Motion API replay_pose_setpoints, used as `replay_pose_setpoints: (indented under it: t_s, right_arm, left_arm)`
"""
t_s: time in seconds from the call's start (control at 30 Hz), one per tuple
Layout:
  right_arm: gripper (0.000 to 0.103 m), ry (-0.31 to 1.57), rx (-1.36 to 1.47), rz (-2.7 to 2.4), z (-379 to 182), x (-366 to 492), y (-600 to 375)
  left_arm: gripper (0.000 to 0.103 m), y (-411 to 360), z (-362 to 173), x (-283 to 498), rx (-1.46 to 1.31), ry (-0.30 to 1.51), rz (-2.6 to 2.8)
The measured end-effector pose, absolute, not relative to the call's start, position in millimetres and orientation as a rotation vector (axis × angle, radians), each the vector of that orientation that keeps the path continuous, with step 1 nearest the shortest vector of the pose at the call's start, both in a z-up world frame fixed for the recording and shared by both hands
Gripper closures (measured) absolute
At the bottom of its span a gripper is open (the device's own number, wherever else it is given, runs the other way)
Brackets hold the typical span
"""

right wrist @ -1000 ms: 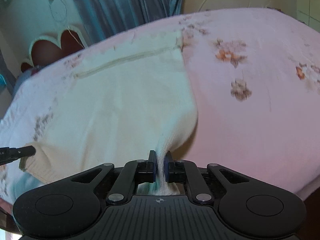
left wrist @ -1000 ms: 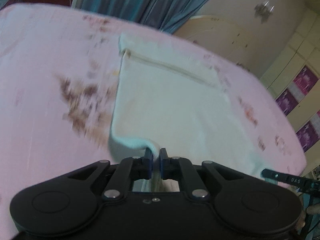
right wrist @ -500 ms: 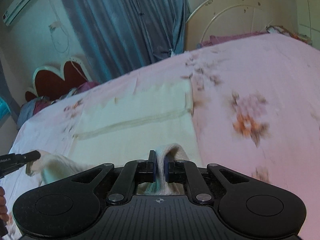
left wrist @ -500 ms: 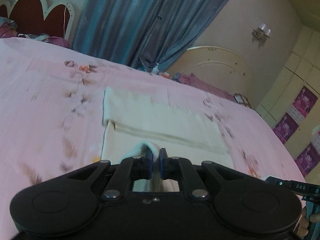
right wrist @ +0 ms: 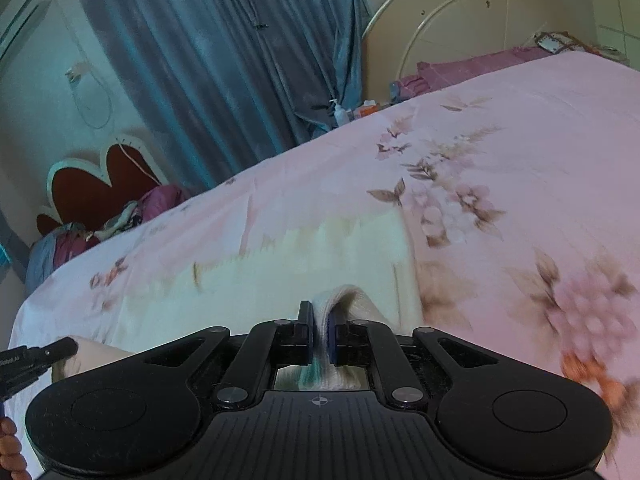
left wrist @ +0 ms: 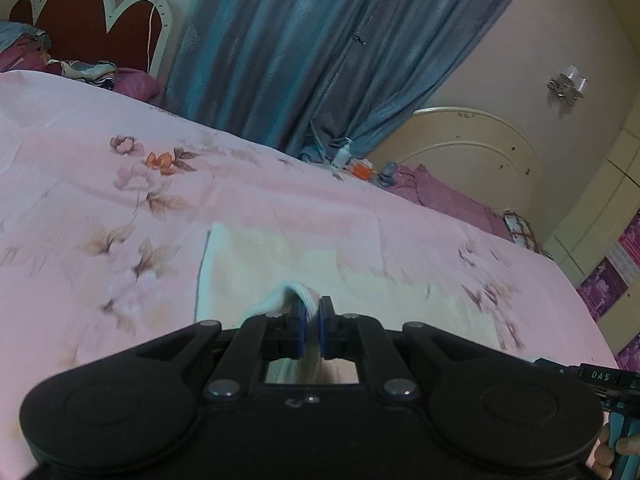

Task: Fold small clothes

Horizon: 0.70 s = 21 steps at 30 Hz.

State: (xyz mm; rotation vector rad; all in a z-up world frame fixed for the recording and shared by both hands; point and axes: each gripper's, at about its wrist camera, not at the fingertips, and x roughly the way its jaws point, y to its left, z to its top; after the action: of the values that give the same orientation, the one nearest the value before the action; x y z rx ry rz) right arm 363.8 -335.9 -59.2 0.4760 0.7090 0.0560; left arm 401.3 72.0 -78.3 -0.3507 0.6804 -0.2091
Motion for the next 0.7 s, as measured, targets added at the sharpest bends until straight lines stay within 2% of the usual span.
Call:
replay_pose_setpoints:
  t_s: [0.4,0.47,0.53,0.6,0.63,0.7]
  right_arm:
    - [0.097,0.791,0.554,0.031,-95.9,451.7,-352.6]
    - [0.096,0.814,0.581,0.017,-102.9,461.2,-354.5]
    - [0.096,0.811,0.605,0.008,-106.4,466.4,-358.4]
    - [0.096,0.808,0.597,0.016,-105.8,469.3,-360.5]
    - [0.096,0.802,0.592,0.016,-105.0,469.9,-361.8]
    - [0.089,0.794,0.602,0.021,-104.6,471.3,-366.6]
  left_arm:
    - [0.096,59.1,-103.3,474.8,-0.34,0.748,-0.106]
    - [0.091,57.4,-107.5,485.0,-0.334,0.764,-0.077]
    - [0.078,60.4,-110.4,493.7,-0.345,0.77,-0.05]
    - [0.073,66.1,-109.5,498.6,-0.361,0.755,-0.035]
    - [0.067,69.3,-108.5,500.6,-0.369,0.751,-0.031]
    - [0.056,76.1,-106.1,501.9,-0.382,0.746,-0.022]
